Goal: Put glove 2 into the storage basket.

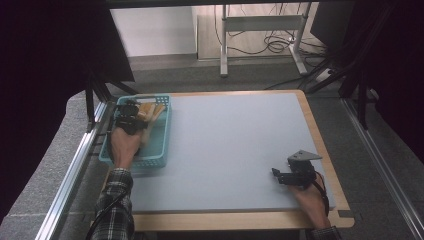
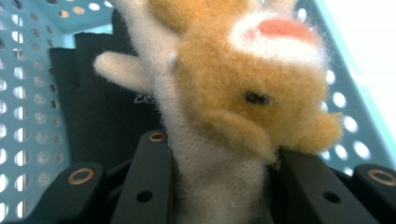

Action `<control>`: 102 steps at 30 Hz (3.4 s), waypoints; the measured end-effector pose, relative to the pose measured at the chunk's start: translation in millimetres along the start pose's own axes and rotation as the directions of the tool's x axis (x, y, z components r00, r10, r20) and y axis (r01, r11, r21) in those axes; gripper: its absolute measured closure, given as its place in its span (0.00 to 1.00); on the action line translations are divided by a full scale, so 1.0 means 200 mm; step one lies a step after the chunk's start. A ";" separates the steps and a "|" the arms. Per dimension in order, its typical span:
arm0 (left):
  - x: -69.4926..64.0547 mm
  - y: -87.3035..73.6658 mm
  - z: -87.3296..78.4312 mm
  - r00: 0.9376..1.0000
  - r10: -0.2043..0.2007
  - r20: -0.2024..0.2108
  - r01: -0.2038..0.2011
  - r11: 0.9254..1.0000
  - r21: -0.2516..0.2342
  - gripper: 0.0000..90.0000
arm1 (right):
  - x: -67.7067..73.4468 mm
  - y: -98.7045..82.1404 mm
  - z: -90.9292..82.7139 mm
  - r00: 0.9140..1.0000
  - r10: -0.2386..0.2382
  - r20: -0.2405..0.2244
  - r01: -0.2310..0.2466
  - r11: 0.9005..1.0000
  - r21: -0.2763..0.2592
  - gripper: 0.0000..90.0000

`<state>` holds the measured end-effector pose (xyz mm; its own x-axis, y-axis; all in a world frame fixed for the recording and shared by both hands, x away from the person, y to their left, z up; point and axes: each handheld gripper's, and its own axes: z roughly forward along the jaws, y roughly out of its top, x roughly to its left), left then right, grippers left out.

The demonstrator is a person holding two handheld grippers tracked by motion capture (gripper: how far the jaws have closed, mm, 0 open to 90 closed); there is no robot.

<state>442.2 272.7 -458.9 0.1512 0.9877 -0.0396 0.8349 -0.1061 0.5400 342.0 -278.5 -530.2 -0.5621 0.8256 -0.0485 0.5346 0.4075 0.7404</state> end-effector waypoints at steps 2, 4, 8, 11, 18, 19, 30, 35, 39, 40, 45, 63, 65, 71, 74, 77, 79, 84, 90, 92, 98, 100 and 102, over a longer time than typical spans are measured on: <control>-0.02 0.02 0.05 1.000 -0.004 0.008 0.004 1.000 0.009 0.79 | 0.00 0.00 0.00 1.000 -0.001 0.000 0.001 1.000 0.000 0.26; -0.04 0.03 0.10 1.000 0.003 0.012 -0.003 1.000 0.026 0.79 | 0.00 0.00 0.00 1.000 0.001 -0.001 -0.001 1.000 0.000 0.26; -0.07 0.05 0.19 1.000 0.017 0.025 -0.018 0.999 0.050 0.77 | 0.00 0.00 0.00 1.000 0.001 -0.002 -0.001 1.000 0.000 0.26; -0.08 0.05 0.24 0.998 0.036 0.045 -0.040 0.996 0.078 0.70 | 0.00 0.00 0.00 1.000 0.000 -0.003 0.000 1.000 0.000 0.26; -0.03 0.05 0.23 0.992 -0.002 0.125 -0.017 0.988 0.152 0.22 | 0.00 0.00 0.00 1.000 0.001 -0.003 -0.001 1.000 0.000 0.26; -0.02 0.05 0.19 0.990 0.005 0.141 -0.024 0.990 0.136 0.19 | 0.00 0.00 0.00 1.000 0.001 -0.003 -0.001 1.000 0.000 0.26; 0.04 0.07 0.01 1.000 0.019 -0.012 -0.019 1.000 0.025 0.81 | 0.00 0.00 0.00 1.000 0.000 -0.002 0.000 1.000 0.001 0.26; 0.03 0.05 0.18 1.000 0.005 -0.030 -0.002 0.993 0.117 0.96 | 0.00 0.00 0.00 1.000 0.000 -0.003 0.000 1.000 0.000 0.26; -0.01 0.05 0.25 0.996 -0.024 0.085 0.015 0.993 0.114 0.98 | 0.00 0.00 0.00 1.000 0.001 -0.003 -0.001 1.000 0.000 0.26; -0.02 0.05 0.25 0.997 -0.022 0.080 0.013 0.994 0.112 1.00 | 0.00 0.00 0.00 1.000 0.001 -0.003 -0.001 1.000 0.000 0.26; -0.01 0.05 0.24 0.997 -0.027 0.074 0.018 0.993 0.117 0.98 | 0.00 0.00 0.00 1.000 0.000 -0.003 0.000 1.000 0.000 0.26; 0.13 -0.01 0.07 0.999 -0.046 0.020 0.046 0.999 -0.005 0.68 | 0.00 0.00 0.00 1.000 -0.001 -0.002 0.001 1.000 0.000 0.26; 0.13 -0.02 0.06 0.999 -0.048 0.025 0.048 0.999 -0.013 0.66 | 0.00 0.00 0.00 1.000 -0.001 -0.002 0.001 1.000 0.000 0.26; 0.14 -0.03 0.03 0.999 -0.034 0.033 0.035 0.999 -0.031 0.60 | 0.00 0.00 0.00 1.000 -0.002 -0.002 0.002 1.000 0.000 0.26; 0.13 -0.04 0.02 0.999 -0.030 0.041 0.032 0.999 -0.041 0.57 | 0.00 0.00 0.00 1.000 -0.002 -0.002 0.002 1.000 0.000 0.25; 0.13 -0.05 0.01 0.999 -0.025 0.048 0.028 0.998 -0.053 0.54 | 0.00 0.00 0.00 1.000 -0.002 -0.002 0.002 1.000 0.001 0.25; 0.13 -0.05 0.00 0.998 -0.020 0.054 0.024 0.998 -0.064 0.51 | 0.00 0.00 0.00 1.000 -0.002 -0.002 0.002 1.000 0.000 0.25; 0.13 -0.07 -0.01 0.996 -0.046 0.072 0.052 0.995 -0.084 0.43 | 0.00 0.00 0.00 1.000 -0.001 -0.002 0.001 1.000 0.000 0.25; 0.15 -0.10 -0.03 0.993 -0.066 0.100 0.076 0.992 -0.102 0.34 | 0.00 0.00 0.00 1.000 -0.001 -0.003 0.001 1.000 0.001 0.25; 0.16 -0.11 -0.04 0.991 -0.068 0.112 0.080 0.991 -0.107 0.31 | 0.00 0.00 0.00 1.000 -0.001 -0.002 0.001 1.000 0.001 0.25; 0.17 -0.13 -0.09 0.991 -0.056 0.124 0.073 0.988 -0.134 0.21 | 0.00 0.00 0.00 1.000 -0.001 -0.002 0.001 1.000 0.001 0.25; 0.16 -0.14 -0.10 0.991 -0.047 0.127 0.065 0.988 -0.143 0.20 | 0.00 0.00 0.00 1.000 -0.001 -0.002 0.001 1.000 0.001 0.25; 0.16 -0.15 -0.11 0.991 -0.044 0.130 0.064 0.987 -0.151 0.18 | 0.00 0.00 0.00 1.000 -0.001 -0.002 0.001 1.000 0.001 0.25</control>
<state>410.8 309.9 -456.9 0.1817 0.9681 -0.1722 0.7535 -0.0245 0.6570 342.0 -278.3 -530.3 -0.5640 0.8244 -0.0478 0.5347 0.4087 0.7396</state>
